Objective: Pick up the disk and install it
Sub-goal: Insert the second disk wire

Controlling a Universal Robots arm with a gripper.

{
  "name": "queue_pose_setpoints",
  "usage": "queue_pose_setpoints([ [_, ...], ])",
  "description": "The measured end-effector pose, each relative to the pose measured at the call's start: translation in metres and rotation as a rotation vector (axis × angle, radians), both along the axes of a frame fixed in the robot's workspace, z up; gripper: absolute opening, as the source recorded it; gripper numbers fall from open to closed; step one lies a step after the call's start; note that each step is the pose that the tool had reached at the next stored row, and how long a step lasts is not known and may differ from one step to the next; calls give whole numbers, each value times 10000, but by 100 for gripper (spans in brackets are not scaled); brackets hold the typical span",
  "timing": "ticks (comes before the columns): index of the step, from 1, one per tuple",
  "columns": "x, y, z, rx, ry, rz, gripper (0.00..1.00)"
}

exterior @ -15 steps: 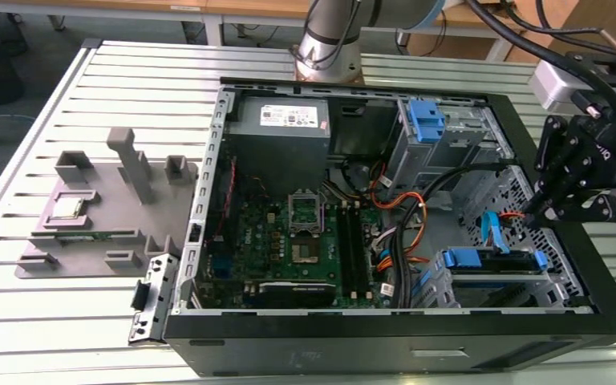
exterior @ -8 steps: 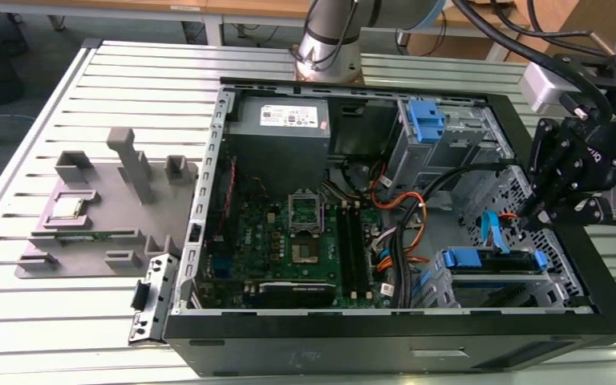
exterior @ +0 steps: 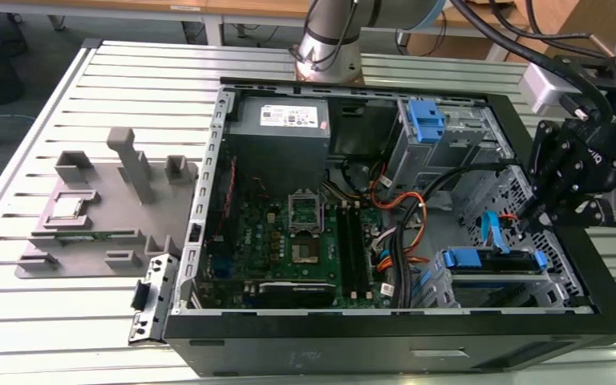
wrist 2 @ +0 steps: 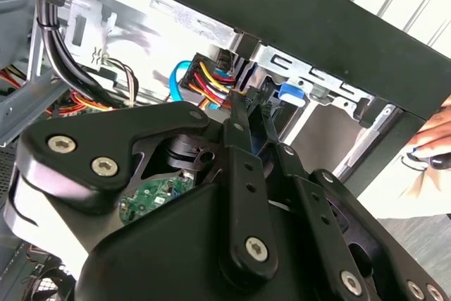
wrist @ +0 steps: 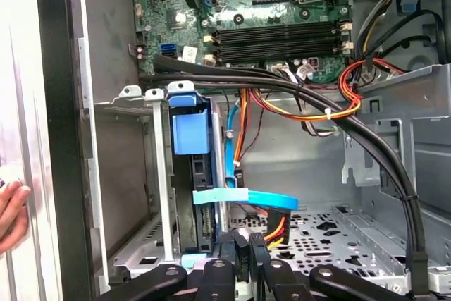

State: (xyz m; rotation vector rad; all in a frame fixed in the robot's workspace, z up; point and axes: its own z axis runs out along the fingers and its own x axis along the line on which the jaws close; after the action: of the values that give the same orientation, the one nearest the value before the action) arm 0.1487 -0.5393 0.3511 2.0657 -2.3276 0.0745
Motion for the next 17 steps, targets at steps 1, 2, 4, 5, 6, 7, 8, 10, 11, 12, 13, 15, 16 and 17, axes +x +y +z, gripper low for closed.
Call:
queue_pose_setpoints([
  [1, 0, -1, -1, -17, 0, 0, 23],
  [2, 0, -1, -2, -33, 0, 0, 23],
  [4, 0, -3, -5, -57, 0, 0, 23],
  [5, 0, -3, -7, -68, 1, 0, 23],
  [6, -1, -3, -7, -79, 0, 0, 23],
  [7, -1, -3, -7, -82, 0, 0, 23],
  [8, 0, -3, -7, -84, 0, 0, 23],
  [10, -1, -3, -7, -86, 1, 0, 23],
  [11, -1, -3, -7, -90, 0, 0, 23],
  [12, -1, -3, -7, -95, 0, 0, 23],
  [13, -1, -3, -7, -99, 0, 0, 23],
  [15, -1, -3, -7, -100, 1, 0, 23],
  [16, -1, -3, -7, -99, 1, 0, 23],
  [17, -1, -3, -7, -100, 0, 0, 23],
])
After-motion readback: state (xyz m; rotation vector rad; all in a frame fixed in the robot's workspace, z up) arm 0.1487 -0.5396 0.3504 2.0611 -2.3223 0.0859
